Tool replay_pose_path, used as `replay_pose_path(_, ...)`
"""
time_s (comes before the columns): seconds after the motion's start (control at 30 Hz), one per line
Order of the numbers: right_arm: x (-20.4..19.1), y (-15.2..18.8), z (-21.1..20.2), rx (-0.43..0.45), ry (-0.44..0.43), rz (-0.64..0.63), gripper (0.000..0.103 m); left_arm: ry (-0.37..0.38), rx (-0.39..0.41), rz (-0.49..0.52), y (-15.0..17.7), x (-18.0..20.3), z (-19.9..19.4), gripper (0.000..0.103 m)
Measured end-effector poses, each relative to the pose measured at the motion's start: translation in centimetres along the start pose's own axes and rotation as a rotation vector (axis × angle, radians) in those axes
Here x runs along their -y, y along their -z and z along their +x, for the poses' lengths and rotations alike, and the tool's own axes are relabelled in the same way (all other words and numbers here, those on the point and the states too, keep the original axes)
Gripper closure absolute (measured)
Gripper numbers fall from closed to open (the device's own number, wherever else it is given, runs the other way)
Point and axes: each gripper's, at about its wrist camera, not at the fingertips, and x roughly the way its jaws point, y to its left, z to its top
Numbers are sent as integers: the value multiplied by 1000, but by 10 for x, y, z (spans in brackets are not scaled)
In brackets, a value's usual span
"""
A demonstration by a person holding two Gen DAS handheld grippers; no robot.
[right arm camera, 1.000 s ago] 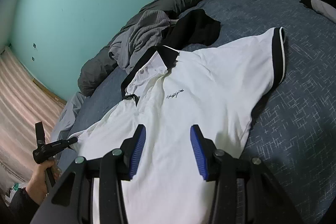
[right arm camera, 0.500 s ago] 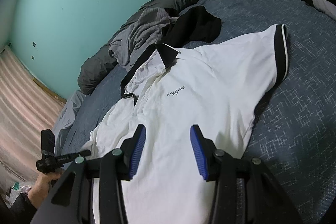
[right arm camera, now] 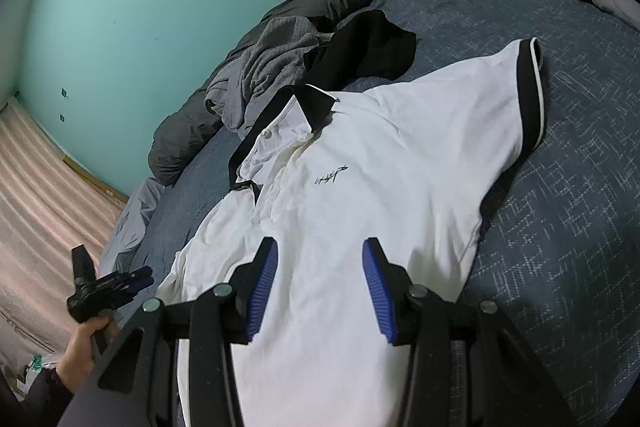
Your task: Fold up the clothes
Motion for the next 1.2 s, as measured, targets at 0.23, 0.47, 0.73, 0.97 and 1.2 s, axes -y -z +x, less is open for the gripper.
replay_pose_path(0.23,2,1,3,-9,2,2,58,50,-32,18,0,-4,31,55)
replay_pose_path(0.47,5,2,5,-16,4,8,58,104,-46,53,3,12,41,81)
replay_pose_path(0.73,3,4,7,-22,1,11,58,119,-58,149,11,38,41,98)
replay_pose_path(0.97,3,4,6,-20,-1,17,58,53,64,127,-1,33,6,100)
replay_pose_path(1.2,3,5,7,-19,-2,15,58,-37,127,12,-25,-10,-11,101)
